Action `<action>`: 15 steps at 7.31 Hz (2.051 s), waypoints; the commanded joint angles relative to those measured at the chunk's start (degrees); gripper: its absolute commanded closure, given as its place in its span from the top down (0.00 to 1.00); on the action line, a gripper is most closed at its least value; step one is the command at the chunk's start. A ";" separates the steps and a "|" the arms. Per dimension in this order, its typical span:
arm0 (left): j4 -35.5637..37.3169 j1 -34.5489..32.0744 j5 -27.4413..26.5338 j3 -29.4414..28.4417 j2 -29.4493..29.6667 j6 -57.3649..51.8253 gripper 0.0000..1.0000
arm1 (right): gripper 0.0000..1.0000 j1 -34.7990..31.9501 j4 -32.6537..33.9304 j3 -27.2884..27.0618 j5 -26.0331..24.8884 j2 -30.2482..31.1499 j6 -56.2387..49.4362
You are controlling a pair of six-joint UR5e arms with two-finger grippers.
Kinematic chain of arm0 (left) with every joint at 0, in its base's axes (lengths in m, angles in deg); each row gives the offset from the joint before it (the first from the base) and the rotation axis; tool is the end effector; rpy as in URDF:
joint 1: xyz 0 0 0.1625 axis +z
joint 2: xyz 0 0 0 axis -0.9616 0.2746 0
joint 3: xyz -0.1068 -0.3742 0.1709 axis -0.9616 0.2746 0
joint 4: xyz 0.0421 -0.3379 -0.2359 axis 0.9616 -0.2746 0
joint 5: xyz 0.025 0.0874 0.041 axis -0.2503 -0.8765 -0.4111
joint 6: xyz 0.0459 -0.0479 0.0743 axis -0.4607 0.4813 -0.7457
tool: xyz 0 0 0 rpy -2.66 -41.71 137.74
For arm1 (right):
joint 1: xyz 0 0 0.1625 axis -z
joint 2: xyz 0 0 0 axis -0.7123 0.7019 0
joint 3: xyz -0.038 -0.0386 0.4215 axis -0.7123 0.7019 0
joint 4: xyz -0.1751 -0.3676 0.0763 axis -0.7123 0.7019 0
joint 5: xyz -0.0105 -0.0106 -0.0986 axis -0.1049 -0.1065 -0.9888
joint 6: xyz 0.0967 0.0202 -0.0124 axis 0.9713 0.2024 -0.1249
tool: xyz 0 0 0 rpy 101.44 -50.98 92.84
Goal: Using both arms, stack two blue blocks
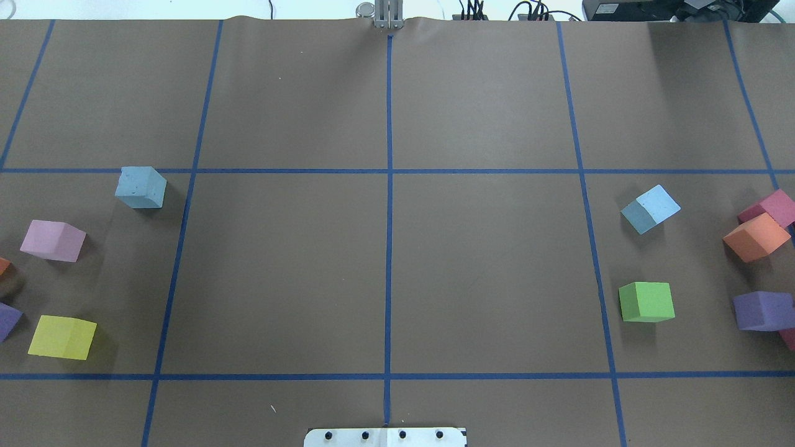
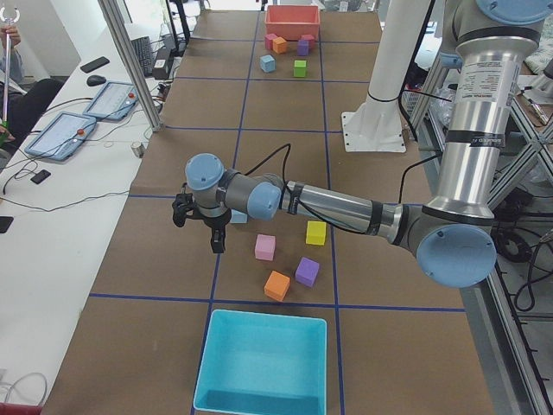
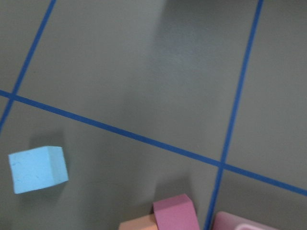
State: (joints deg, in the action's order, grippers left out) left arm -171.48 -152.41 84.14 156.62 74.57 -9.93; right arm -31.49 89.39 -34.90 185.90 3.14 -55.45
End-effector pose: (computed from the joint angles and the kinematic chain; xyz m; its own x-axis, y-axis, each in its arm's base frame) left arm 0.0555 -0.5570 0.5173 0.6191 -0.0646 -0.7826 0.0794 0.9967 -0.0194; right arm -0.0494 -0.5230 0.4791 0.6995 -0.4106 0.5849 0.1969 0.8975 0.3946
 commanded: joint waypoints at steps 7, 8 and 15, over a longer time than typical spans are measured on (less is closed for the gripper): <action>-4.61 22.18 -8.76 0.22 9.47 24.91 1.00 | 0.92 18.19 -4.63 3.33 -4.44 -4.44 8.01; -5.48 22.19 -8.95 0.22 8.95 24.73 1.00 | 0.92 20.89 -11.99 4.99 -6.71 -2.77 12.39; -5.58 21.84 -9.13 -0.84 8.33 20.51 1.00 | 0.90 22.24 -22.43 9.49 -7.70 2.34 14.01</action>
State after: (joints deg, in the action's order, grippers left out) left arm -177.03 -130.51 74.98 155.81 82.99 10.82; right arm -9.59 66.87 -25.46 178.28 5.01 -41.67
